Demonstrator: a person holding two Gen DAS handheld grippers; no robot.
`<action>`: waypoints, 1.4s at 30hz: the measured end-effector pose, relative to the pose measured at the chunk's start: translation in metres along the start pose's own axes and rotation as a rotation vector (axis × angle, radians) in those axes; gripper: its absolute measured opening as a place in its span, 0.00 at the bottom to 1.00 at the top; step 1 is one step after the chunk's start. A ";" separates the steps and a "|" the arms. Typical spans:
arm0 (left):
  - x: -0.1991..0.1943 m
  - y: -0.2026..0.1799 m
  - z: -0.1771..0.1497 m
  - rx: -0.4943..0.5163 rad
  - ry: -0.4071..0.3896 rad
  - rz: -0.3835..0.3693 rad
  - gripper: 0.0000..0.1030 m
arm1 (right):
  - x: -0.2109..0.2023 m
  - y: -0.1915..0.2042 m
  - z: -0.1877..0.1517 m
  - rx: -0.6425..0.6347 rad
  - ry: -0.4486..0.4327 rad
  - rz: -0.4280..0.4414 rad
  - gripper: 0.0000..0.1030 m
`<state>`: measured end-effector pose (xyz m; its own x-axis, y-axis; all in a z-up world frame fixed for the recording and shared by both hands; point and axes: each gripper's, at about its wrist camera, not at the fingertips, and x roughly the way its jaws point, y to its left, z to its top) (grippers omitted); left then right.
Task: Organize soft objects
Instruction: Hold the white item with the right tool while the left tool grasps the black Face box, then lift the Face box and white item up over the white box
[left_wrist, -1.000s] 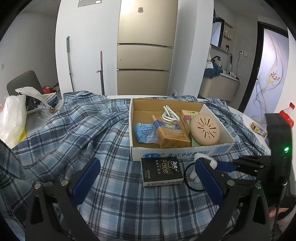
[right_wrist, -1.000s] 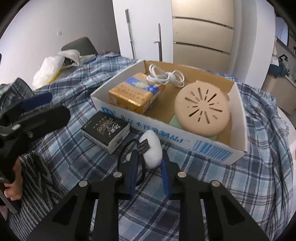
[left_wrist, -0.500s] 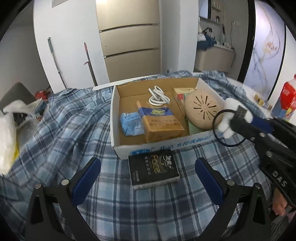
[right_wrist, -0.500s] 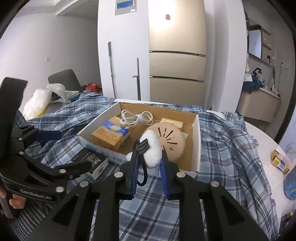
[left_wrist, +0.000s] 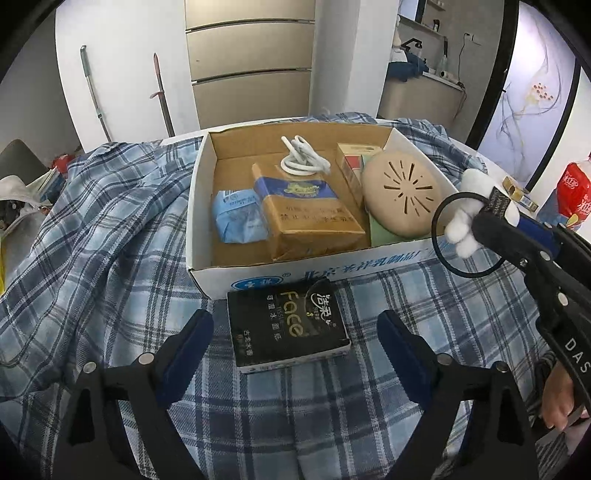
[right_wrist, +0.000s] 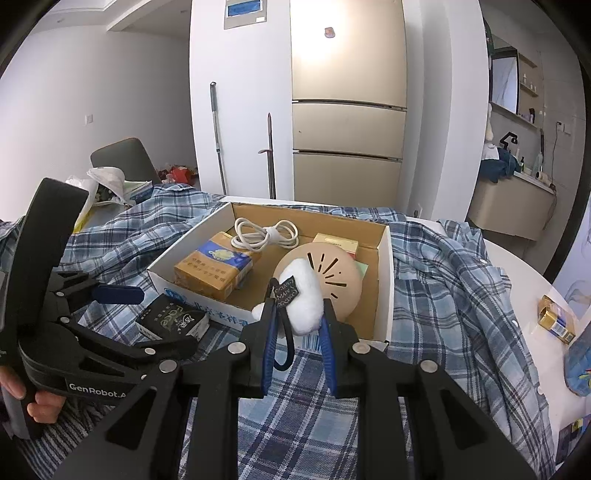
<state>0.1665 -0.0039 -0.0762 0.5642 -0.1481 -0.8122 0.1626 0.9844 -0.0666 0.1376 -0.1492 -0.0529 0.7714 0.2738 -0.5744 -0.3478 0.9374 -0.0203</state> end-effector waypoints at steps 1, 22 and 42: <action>0.000 0.000 -0.001 -0.003 0.000 0.000 0.89 | 0.000 0.000 0.000 0.001 0.000 0.000 0.20; -0.040 -0.015 -0.009 0.047 -0.196 0.007 0.66 | -0.007 -0.002 0.002 -0.002 -0.043 -0.024 0.20; -0.107 -0.022 -0.022 0.050 -0.559 0.048 0.66 | -0.035 -0.009 0.007 0.025 -0.194 -0.022 0.20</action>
<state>0.0847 -0.0078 -0.0008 0.9127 -0.1443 -0.3824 0.1567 0.9876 0.0014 0.1181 -0.1659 -0.0270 0.8676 0.2874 -0.4057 -0.3185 0.9479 -0.0096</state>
